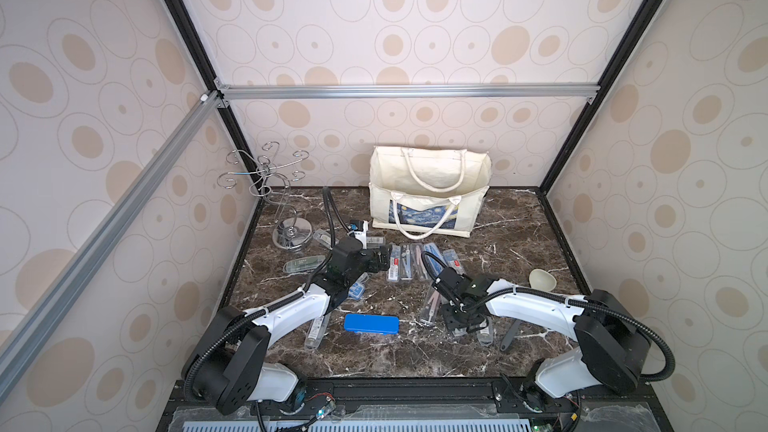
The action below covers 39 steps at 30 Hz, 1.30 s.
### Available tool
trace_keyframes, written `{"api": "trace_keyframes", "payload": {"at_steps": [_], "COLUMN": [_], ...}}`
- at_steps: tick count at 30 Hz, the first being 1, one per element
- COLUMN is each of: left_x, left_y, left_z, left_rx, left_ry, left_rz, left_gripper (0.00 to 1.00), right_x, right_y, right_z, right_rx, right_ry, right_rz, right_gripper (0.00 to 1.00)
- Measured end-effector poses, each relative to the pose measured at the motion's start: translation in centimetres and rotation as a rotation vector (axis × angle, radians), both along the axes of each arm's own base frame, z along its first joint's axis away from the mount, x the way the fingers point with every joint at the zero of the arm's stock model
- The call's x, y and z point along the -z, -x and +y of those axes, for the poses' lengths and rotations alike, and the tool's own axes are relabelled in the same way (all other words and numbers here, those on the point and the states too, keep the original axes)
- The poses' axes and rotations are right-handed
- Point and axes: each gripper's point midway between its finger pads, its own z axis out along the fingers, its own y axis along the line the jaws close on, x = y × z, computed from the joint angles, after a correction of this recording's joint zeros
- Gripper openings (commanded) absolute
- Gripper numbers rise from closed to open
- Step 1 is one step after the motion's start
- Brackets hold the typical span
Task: Put the compass set into the canvas bag
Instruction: Pick up the compass set from the compass set, then place the compass set in the canvas bag.
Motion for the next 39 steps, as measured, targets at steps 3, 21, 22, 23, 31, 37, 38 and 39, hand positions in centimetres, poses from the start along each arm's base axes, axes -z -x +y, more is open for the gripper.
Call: {"api": "trace_keyframes", "payload": {"at_steps": [3,21,22,23,31,37,38,39], "left_x": [0.1,0.9,0.8,0.7,-0.9,-1.6,-1.6,-1.6], "left_y": [0.0,0.2,0.3,0.4,1.5,2.0,2.1,2.1], "left_z": [0.0,1.1,1.4,1.6,3.2,3.9,3.9,4.0], "left_rx": [-0.001,-0.041,-0.049,-0.057,-0.094,-0.11,-0.112,-0.114], "left_ry": [-0.002,-0.028,-0.03,-0.03,-0.016,-0.008,-0.008,-0.006], "left_rz": [0.001,0.005,0.002,-0.004,-0.059,-0.082,-0.084,-0.086], "left_gripper": [1.0,1.0,1.0,1.0,1.0,1.0,1.0,1.0], "right_x": [0.0,-5.7,-6.7,-8.0,-20.7,-28.4,-29.3,-30.2], "right_y": [-0.1,-3.0,-3.5,-4.0,-9.2,-14.1,-15.0,-16.2], "right_z": [0.1,4.5,5.4,6.3,12.8,15.1,15.1,15.0], "right_rx": [-0.002,-0.189,-0.213,-0.241,-0.411,-0.465,-0.463,-0.463], "right_ry": [-0.006,-0.16,-0.188,-0.22,-0.403,-0.464,-0.471,-0.479], "right_rz": [-0.004,-0.144,-0.163,-0.185,-0.461,-0.618,-0.637,-0.654], "right_gripper": [0.49,0.48,0.48,0.48,0.52,0.53,0.53,0.53]}}
